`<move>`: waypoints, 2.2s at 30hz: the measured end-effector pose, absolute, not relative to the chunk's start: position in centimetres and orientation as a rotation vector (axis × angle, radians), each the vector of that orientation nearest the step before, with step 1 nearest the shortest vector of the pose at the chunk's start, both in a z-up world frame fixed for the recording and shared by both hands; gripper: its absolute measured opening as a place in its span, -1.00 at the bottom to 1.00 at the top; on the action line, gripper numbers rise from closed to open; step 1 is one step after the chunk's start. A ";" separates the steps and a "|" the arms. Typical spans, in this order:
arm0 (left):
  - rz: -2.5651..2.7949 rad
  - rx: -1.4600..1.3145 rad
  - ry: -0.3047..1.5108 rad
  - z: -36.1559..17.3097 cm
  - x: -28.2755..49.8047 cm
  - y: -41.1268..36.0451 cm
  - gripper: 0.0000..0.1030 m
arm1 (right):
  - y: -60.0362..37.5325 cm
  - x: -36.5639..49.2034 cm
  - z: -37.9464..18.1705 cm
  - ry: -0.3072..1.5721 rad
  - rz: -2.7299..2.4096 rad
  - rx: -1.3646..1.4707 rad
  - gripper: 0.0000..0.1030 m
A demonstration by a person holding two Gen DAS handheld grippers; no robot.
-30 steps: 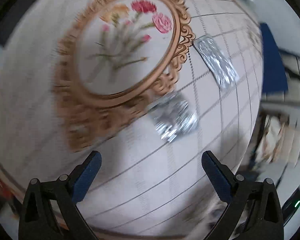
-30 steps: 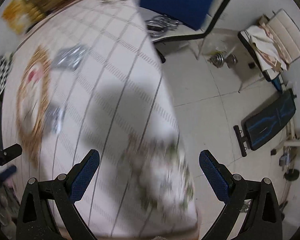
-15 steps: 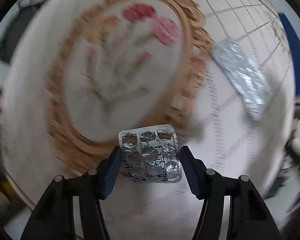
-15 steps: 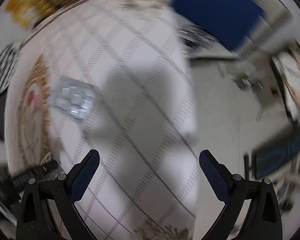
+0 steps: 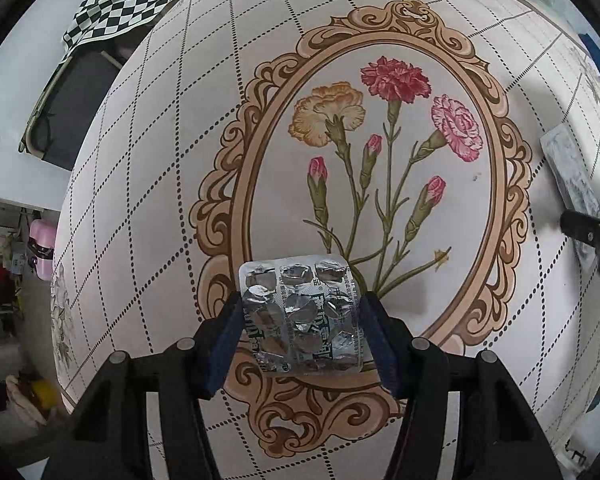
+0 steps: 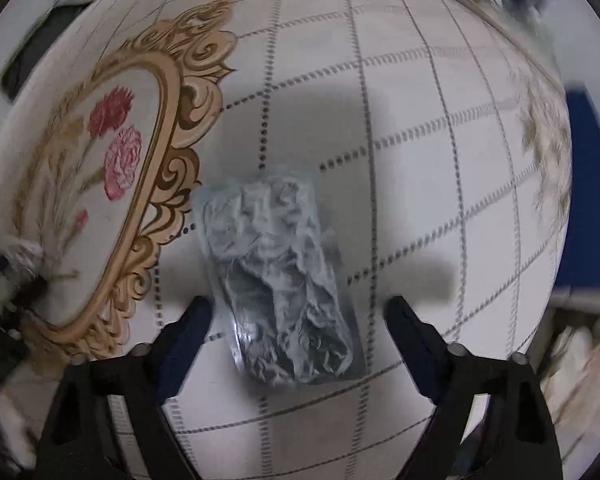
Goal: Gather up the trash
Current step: 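Grasp a silver blister pack with the left gripper while the right grasps another, then carry both blister packs over the trash bin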
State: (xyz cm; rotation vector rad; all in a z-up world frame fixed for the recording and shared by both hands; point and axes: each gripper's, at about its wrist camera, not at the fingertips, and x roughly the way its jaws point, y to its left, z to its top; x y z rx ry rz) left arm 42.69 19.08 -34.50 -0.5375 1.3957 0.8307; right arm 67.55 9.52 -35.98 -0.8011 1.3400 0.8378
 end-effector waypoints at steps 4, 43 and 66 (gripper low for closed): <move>0.810 -0.537 1.398 -34.6 43.5 17.8 0.08 | 7.2 67.9 -35.9 1.486 0.669 -0.631 0.33; 0.648 -0.404 1.198 -24.7 30.6 10.9 0.06 | -3.0 50.7 -26.9 1.325 0.593 -0.323 0.30; 0.336 -0.429 1.387 -33.1 1.1 2.3 0.06 | -18.2 9.0 -29.0 1.542 0.461 -0.055 0.30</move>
